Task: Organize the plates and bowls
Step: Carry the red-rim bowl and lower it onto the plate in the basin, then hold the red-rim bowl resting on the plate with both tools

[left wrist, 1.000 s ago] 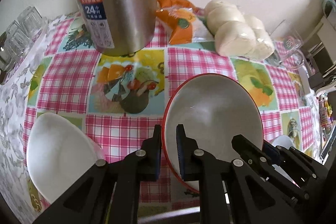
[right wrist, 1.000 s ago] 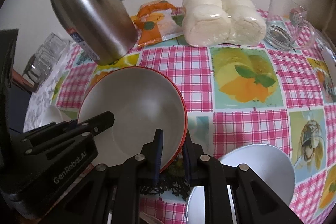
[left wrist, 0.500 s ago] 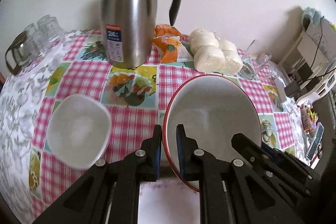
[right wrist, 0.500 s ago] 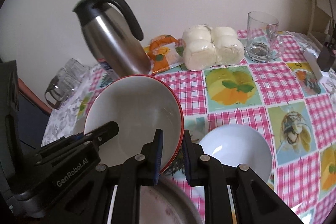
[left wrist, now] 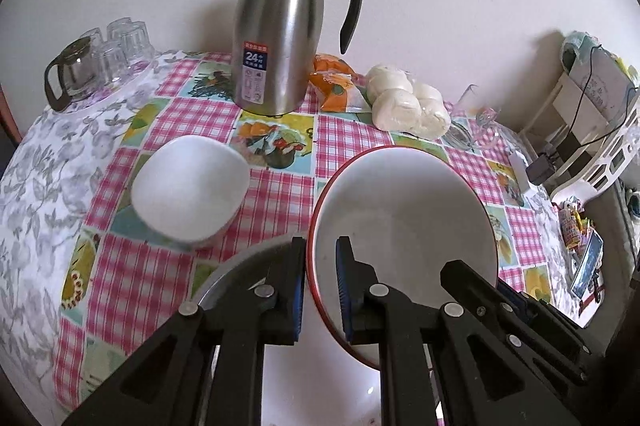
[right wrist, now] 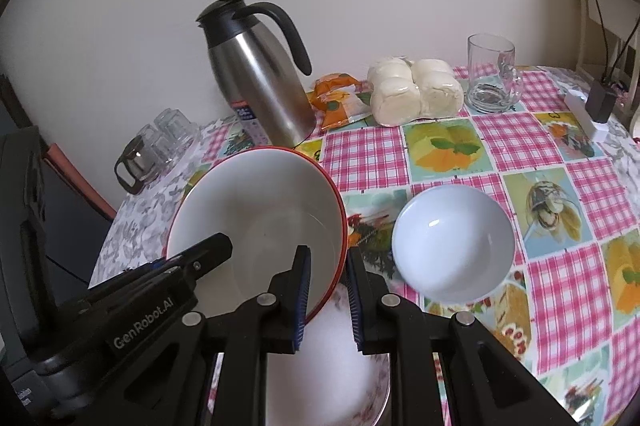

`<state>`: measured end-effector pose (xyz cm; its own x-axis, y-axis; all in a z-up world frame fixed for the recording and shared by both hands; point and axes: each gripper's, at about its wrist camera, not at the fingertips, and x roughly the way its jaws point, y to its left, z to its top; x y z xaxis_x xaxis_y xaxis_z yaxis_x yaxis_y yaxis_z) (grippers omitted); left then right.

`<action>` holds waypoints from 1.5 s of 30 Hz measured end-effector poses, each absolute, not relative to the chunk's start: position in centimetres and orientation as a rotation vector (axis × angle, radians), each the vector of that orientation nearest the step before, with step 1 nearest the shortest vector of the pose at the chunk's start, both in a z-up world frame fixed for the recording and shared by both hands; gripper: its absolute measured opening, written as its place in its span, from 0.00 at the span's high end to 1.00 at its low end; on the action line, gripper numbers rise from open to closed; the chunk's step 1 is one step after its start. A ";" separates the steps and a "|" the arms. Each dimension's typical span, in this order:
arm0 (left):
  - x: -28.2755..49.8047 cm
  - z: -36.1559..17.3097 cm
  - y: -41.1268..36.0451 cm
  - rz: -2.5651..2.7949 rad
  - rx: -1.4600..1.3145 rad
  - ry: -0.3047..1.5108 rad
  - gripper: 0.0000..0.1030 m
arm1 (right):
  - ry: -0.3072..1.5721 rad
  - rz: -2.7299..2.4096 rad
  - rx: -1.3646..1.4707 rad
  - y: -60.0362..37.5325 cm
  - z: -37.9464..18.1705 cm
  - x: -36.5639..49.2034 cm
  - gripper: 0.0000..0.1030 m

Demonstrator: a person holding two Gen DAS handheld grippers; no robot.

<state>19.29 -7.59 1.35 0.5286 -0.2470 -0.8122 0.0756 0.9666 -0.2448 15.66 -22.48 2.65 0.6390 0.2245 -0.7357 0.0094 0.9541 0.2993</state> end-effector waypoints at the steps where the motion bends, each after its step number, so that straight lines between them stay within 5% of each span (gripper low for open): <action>1: 18.9 1.4 -7.5 -0.195 -0.190 0.997 0.86 | 0.870 0.127 0.288 -22.4 2.7 15.3 0.81; 45: 16.6 -1.8 -5.1 -0.197 -0.325 1.159 0.84 | 0.977 0.119 0.294 -21.0 -0.3 11.7 0.80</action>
<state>16.63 -5.10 -1.78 0.3903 -0.3180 -0.8640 -0.0147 0.9362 -0.3511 11.69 -20.99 -0.32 0.5569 0.2303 -0.7980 0.0325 0.9540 0.2980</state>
